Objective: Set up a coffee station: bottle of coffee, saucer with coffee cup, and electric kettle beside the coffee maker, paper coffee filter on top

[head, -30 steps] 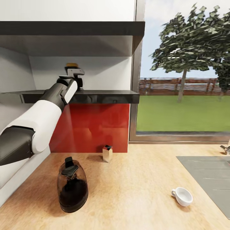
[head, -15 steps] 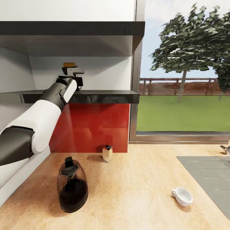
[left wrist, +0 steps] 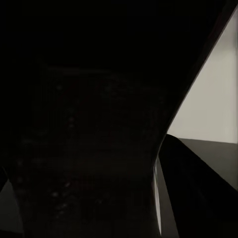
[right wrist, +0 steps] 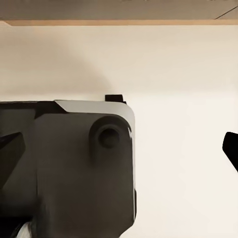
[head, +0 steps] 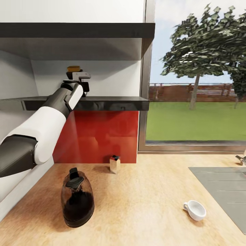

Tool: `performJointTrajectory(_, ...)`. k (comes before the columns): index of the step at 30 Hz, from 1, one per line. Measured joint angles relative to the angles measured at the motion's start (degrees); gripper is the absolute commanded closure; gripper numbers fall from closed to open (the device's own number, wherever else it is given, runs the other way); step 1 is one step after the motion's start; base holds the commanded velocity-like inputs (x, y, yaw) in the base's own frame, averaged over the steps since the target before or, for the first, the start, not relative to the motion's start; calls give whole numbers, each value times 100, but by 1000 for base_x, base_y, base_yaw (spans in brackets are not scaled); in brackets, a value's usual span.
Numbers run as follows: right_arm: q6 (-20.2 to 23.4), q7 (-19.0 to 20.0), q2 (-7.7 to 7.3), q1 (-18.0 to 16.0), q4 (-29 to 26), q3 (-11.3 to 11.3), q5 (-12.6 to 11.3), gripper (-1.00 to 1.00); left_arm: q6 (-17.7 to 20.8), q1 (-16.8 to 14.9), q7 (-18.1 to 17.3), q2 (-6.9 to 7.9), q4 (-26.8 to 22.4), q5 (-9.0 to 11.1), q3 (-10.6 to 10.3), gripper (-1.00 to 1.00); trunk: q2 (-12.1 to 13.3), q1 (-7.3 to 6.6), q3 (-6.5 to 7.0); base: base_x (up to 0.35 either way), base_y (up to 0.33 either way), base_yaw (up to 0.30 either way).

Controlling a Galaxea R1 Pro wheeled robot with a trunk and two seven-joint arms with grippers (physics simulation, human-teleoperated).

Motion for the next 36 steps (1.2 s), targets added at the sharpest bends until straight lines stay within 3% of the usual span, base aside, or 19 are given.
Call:
performJointTrajectory(6,0,14,2,1,-9,-5,-4,-100,47,-49,-29,-10,2,1,-2,100,0,0,0,0,0,-75)
performJointTrajectory(26,1,10,2,4,-8,-9,-10,-100,52,-19,-26,-18,2,10,16,100,1,-1,0,31,-35,-260)
performJointTrajectory(36,0,9,2,0,-3,-9,-10,-100,52,-20,-9,-26,-6,10,11,100,1,3,0,-208,-201,-264)
